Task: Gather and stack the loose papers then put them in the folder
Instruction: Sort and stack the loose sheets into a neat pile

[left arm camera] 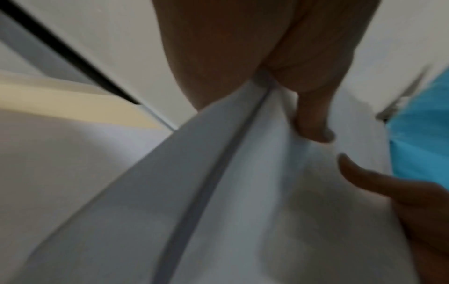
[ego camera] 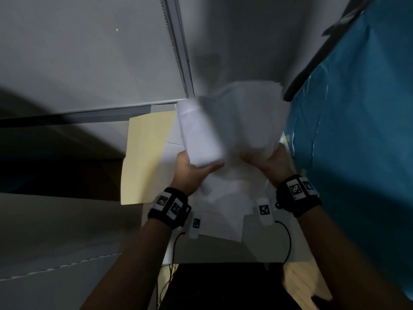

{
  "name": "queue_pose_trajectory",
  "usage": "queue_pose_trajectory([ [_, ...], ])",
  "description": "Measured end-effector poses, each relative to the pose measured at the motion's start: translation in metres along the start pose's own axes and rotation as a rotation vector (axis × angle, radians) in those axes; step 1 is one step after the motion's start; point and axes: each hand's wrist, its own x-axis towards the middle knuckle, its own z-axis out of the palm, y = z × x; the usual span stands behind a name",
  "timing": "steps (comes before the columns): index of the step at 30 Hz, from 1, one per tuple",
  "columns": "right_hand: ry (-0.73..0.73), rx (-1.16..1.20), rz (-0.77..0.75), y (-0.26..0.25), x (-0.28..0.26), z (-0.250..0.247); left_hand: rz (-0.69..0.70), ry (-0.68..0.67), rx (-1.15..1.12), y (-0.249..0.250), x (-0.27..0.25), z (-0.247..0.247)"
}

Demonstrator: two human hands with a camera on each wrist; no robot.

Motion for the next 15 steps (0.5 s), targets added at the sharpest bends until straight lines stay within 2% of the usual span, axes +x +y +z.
queue_pose_trajectory([
  [2,0.073,-0.029,-0.075,-0.014,0.002,-0.003,0.054,0.082,-0.085,0.011,-0.002,0.016],
  [4,0.089,-0.129,-0.077,-0.016,0.004,-0.009,0.076,0.11,-0.097,0.005,0.0,0.018],
  [6,0.046,-0.159,-0.021,-0.002,0.006,-0.013,0.042,0.075,0.113,-0.018,0.005,0.01],
  [8,0.004,-0.128,-0.013,0.017,0.007,-0.012,0.026,0.059,0.461,-0.049,0.006,-0.001],
  [10,0.054,-0.105,-0.01,0.035,0.01,-0.013,-0.109,0.125,0.772,-0.082,0.001,-0.012],
  [12,0.171,-0.106,-0.023,0.042,0.012,-0.023,-0.289,0.231,0.939,-0.105,-0.012,-0.018],
  [13,0.233,-0.119,-0.035,0.044,0.013,-0.03,-0.354,0.224,1.002,-0.113,-0.019,-0.02],
  [15,0.32,-0.122,-0.084,0.05,0.014,-0.045,-0.427,0.108,1.099,-0.129,-0.03,-0.022],
])
